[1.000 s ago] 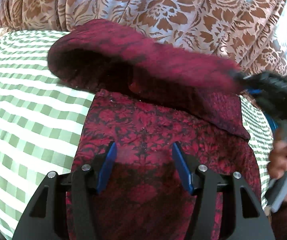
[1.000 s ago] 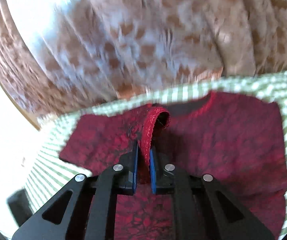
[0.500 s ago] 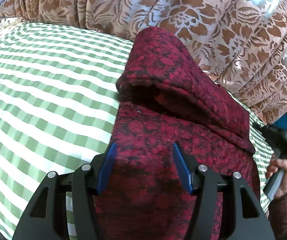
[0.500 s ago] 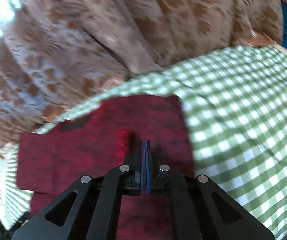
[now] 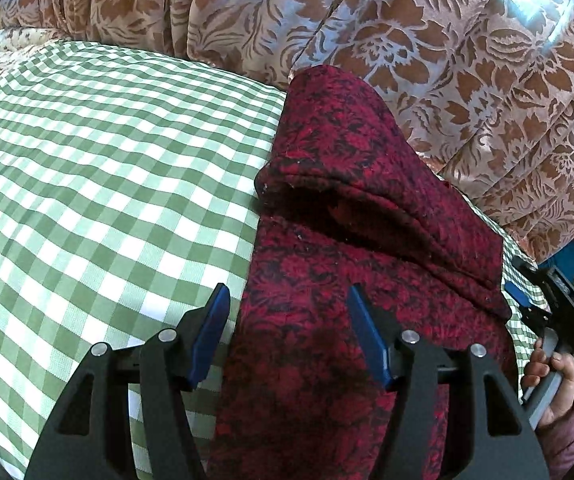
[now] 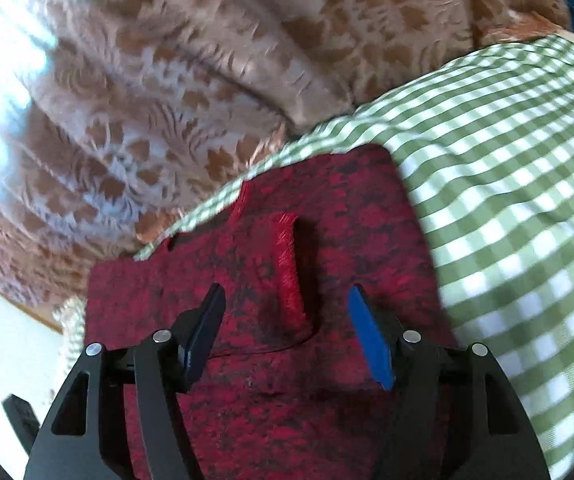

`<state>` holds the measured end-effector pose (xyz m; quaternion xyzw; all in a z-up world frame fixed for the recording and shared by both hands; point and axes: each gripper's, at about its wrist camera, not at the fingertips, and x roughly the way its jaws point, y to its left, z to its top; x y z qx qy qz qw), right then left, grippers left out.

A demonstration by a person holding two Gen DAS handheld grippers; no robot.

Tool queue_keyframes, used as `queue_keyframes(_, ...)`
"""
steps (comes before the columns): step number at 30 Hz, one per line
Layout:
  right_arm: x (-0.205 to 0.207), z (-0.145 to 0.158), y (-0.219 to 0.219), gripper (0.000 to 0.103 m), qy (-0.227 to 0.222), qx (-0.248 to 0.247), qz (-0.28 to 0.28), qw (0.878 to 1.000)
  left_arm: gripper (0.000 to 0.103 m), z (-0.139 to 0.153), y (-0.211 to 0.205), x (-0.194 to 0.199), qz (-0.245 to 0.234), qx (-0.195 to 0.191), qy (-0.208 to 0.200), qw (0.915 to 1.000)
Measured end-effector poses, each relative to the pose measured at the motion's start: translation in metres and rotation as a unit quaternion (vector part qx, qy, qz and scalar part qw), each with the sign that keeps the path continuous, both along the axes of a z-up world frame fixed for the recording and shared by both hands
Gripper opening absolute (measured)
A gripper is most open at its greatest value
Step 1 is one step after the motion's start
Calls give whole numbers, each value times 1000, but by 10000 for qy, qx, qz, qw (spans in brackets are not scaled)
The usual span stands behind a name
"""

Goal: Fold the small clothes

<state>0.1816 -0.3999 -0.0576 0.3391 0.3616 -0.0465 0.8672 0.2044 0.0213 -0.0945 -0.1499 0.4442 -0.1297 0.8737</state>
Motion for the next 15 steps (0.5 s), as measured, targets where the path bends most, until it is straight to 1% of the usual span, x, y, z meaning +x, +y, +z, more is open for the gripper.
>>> queue_keyframes(1, 8, -4, 5, 59, 120, -64, 97, 9999, 61, 0, 0, -1, 1, -7, 7, 10000)
queue_keyframes(2, 19, -10, 12, 38, 341, -182, 272, 9989, 61, -1, -1, -1, 1, -3, 7, 10000)
queue_keyframes(3, 25, -13, 19, 30, 525, -378, 381, 9972, 61, -1, -1, -2, 3, 9, 3, 10000)
queue_keyframes(4, 28, -12, 24, 23, 614, -636, 426, 9952, 61, 0, -1, -3, -1, 20, -9, 10000)
queue_keyframes(5, 28, -5, 28, 12, 571, -850, 448, 9937, 61, 1, 0, -4, 1, 28, -35, 10000)
queue_keyframes(6, 23, 6, 27, 12, 439, -939, 403, 9938, 61, 2, 1, -5, 2, 49, -78, 10000)
queue_keyframes(8, 13, 19, 21, 11, 270, -1015, 231, 9942, 61, 4, 5, -5, 33, 125, -140, 9998)
queue_keyframes(10, 8, 17, 11, 11, 479, -1274, 50, 9907, 61, 1, 11, 0, 86, 105, -76, 9999)
queue_keyframes(12, 7, 1, 1, 11, 823, -1422, -110, 9863, 61, 0, 15, 3, 161, 48, -33, 9999)
queue_keyframes(13, 7, -4, -3, 11, 879, -1305, -117, 9875, 61, 1, 18, 5, 178, -24, -33, 9998)
queue_keyframes(14, 6, -10, -8, 11, 828, -1062, -98, 9908, 61, 2, 18, 6, 176, -79, -34, 9998)
queue_keyframes(15, 5, -10, -10, 11, 745, -977, -139, 9923, 62, 3, 19, 7, 174, -116, -27, 9998)
